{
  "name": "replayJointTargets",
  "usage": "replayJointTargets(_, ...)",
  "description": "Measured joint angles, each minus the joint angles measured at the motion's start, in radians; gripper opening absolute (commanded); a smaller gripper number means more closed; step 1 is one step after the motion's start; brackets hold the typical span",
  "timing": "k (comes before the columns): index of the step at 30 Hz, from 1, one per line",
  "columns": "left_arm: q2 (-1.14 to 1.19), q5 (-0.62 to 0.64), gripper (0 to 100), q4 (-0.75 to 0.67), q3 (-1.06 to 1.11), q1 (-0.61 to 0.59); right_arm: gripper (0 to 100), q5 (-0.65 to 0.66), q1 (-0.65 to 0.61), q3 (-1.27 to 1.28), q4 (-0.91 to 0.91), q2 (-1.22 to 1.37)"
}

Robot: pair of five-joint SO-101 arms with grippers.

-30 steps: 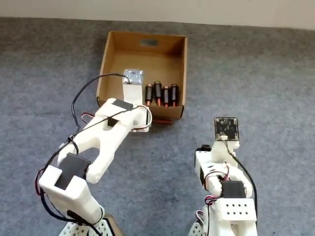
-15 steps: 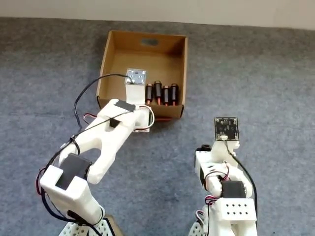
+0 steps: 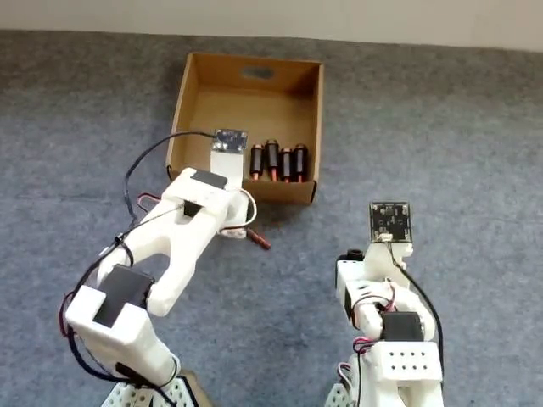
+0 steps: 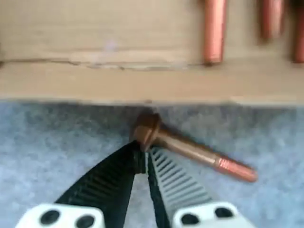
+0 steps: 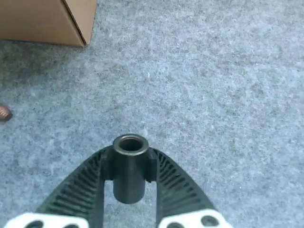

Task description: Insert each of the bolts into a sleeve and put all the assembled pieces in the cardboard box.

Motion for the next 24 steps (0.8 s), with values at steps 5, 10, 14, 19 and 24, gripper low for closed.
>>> replayJointTargets(5, -0.002, -0.282, 1, 0.077, -0.003, -0.015, 0.6, 0.0, 0.0, 0.0, 0.0, 0.0)
replayJointTargets(10, -0.002, -0.485, 1, 0.124, -0.003, -0.023, 0.6, 0.0, 0.0, 0.0, 0.0, 0.0)
replayJointTargets(14, -0.021, -0.508, 1, 0.135, -0.006, -0.025, 0.6, 0.0, 0.0, 0.0, 0.0, 0.0)
replayJointTargets(19, -0.176, -0.493, 1, 0.238, -0.006, -0.025, 0.6, 0.0, 0.0, 0.0, 0.0, 0.0)
replayJointTargets(24, -0.296, -0.224, 14, 0.252, -0.006, -0.025, 0.6, 0.0, 0.0, 0.0, 0.0, 0.0)
